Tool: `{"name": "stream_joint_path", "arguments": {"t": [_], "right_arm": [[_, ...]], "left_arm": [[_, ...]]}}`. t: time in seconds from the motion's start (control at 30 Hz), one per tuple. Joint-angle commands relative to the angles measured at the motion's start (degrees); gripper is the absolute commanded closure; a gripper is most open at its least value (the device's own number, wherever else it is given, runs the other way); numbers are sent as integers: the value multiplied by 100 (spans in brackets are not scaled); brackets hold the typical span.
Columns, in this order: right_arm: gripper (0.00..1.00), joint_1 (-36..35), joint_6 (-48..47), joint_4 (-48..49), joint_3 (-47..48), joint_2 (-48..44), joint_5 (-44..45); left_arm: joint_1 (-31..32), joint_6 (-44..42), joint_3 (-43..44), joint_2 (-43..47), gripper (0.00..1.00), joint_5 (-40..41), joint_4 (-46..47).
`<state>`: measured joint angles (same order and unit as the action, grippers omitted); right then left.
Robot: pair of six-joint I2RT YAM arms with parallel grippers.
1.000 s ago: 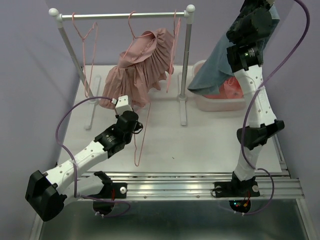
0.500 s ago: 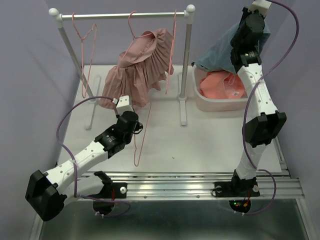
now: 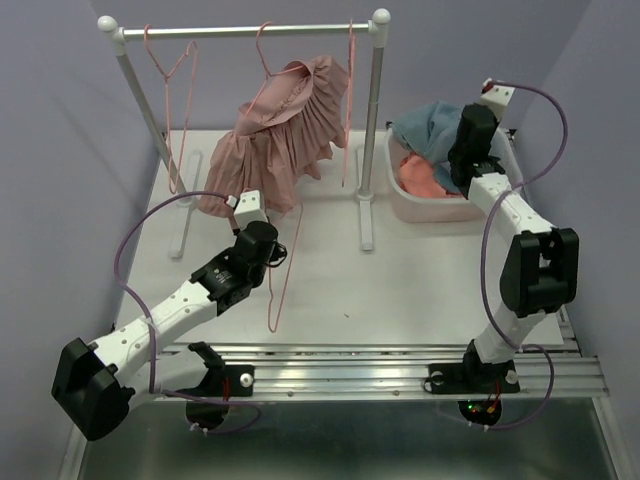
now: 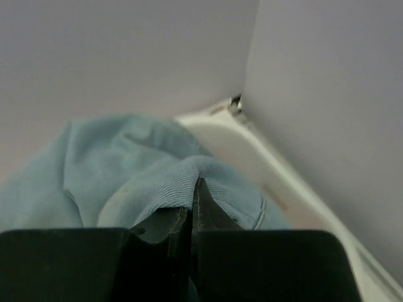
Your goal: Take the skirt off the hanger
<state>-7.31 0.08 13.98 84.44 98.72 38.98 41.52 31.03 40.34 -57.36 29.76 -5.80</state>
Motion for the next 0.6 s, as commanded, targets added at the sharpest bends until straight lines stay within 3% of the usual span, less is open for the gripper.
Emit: {"name": "stream_joint_path", "arguments": {"t": [0.0,0.37,0.57], "right_arm": [[99,116,748,343,-804,208,-163],[97,414,1082,-439,-1097,1174,-881],[97,538,1030,-949,-649,1983,-1076]], "left_arm": [[-12,-97,352,-12,100,56,141],[-12,-9,299,23,100,65,123],[-12,-44,308,41,100,91,62]]}}
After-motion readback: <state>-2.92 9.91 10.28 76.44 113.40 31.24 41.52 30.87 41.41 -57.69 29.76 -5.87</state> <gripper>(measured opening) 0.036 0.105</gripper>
